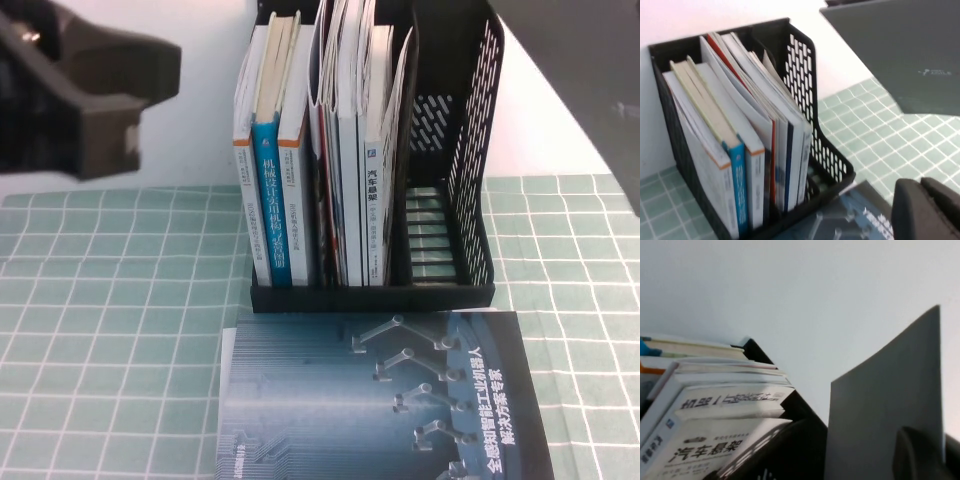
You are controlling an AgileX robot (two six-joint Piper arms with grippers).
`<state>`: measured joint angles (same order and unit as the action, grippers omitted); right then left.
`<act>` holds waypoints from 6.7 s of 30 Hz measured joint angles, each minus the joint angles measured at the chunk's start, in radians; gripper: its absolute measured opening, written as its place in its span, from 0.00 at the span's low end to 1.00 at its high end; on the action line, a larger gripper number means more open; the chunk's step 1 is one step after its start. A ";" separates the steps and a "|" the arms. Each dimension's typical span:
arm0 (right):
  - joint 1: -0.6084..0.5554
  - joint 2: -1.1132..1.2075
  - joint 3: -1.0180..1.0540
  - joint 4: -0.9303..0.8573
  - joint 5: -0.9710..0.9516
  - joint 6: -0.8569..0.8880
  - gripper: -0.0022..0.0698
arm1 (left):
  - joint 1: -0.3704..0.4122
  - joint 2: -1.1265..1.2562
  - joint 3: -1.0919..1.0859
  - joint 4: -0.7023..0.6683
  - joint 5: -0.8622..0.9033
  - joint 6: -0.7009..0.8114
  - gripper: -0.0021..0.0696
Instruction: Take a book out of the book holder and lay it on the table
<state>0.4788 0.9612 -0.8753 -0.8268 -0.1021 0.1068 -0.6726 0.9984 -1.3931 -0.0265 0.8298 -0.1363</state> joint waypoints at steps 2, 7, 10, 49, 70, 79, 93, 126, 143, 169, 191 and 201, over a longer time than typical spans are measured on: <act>0.038 -0.009 0.018 -0.121 0.018 0.104 0.04 | 0.000 -0.015 0.000 0.000 0.034 0.000 0.03; 0.163 0.030 0.114 -0.330 0.020 0.293 0.04 | 0.000 -0.018 0.000 -0.014 0.126 0.002 0.03; 0.248 0.097 0.176 -0.374 0.019 0.323 0.04 | 0.000 -0.016 0.005 -0.031 0.165 0.015 0.03; 0.696 0.812 -0.035 -0.433 0.232 0.599 0.54 | 0.000 -0.016 0.101 -0.077 0.135 0.021 0.03; 0.777 -0.012 -0.087 -0.439 0.843 0.408 0.04 | 0.000 -0.240 0.101 0.174 -0.021 -0.109 0.03; 0.777 -0.261 -0.166 0.047 1.328 -0.018 0.03 | 0.000 -0.281 0.106 0.418 0.366 -0.240 0.03; 0.777 -0.592 0.322 0.594 0.831 -0.219 0.03 | 0.000 -0.589 0.545 -0.026 0.115 0.007 0.03; 0.777 -0.645 0.654 0.542 0.589 -0.134 0.03 | 0.000 -0.763 1.063 -0.108 -0.253 0.136 0.03; 0.777 -0.645 0.654 0.542 0.590 -0.132 0.03 | 0.552 -0.994 1.288 0.074 -0.653 0.001 0.03; 0.777 -0.645 0.656 0.542 0.592 -0.130 0.03 | 0.597 -1.009 1.416 0.007 -0.489 0.020 0.03; 0.777 -0.645 0.658 0.605 0.589 -0.122 0.03 | 0.597 -1.009 1.416 0.007 -0.488 0.024 0.03; 0.640 -0.645 0.677 0.694 0.518 0.014 0.03 | 0.597 -1.009 1.416 0.005 -0.488 0.024 0.03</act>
<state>1.1192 0.3161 -0.1978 -0.1332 0.4158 0.1211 -0.0757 -0.0110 0.0230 -0.0215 0.3416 -0.1120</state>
